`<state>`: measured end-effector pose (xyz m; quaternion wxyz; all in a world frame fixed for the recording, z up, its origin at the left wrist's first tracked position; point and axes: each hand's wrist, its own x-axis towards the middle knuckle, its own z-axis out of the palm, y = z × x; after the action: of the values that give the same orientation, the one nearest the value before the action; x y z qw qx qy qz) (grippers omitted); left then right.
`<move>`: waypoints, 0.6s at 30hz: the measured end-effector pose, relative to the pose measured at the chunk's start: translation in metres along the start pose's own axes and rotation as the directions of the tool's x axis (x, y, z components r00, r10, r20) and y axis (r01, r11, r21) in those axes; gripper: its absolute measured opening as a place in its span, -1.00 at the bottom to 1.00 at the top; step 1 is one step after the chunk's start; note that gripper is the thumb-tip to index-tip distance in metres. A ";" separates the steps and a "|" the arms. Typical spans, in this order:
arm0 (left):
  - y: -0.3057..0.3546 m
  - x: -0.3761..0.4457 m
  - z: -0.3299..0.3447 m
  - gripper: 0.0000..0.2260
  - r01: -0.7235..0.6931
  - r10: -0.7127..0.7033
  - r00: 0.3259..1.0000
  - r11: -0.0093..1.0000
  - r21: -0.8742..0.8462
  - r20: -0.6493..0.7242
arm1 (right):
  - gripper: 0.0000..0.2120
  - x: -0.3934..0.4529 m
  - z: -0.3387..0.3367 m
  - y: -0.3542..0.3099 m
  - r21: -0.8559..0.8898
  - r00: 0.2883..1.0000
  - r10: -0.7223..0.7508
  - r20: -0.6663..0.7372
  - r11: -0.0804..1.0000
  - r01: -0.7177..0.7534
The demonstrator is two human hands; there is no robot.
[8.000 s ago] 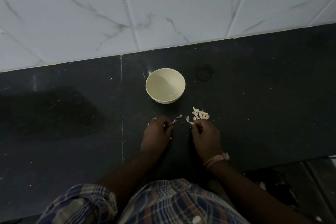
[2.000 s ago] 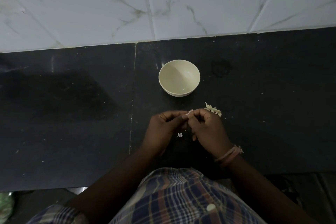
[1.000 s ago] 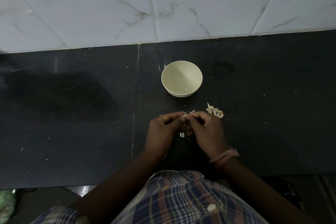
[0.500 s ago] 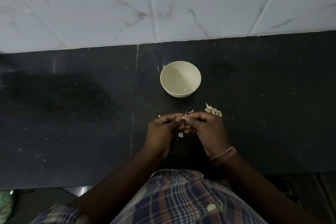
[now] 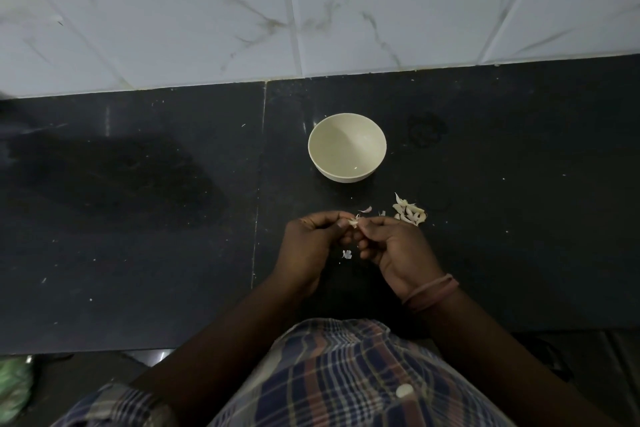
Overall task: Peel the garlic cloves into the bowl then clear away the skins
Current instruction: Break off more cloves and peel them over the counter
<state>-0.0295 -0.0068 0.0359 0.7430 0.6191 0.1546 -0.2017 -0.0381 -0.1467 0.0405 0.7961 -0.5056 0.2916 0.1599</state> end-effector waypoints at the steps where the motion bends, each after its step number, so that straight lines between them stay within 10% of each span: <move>1: 0.000 0.000 0.002 -0.81 0.022 -0.022 1.000 0.998 -0.066 0.003 | -0.89 0.000 0.001 0.000 0.015 1.000 0.000 -0.005 1.000 0.000; 18: 0.002 0.006 0.005 -0.84 0.069 -0.063 0.998 0.937 -0.343 0.027 | -0.89 0.006 0.001 0.009 -0.246 0.953 -0.301 0.042 0.921 0.302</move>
<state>-0.0235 -0.0123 0.0362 0.8338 0.4726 0.2023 -0.2014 -0.0381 -0.1421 0.0303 0.7418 -0.6401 0.1867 0.0717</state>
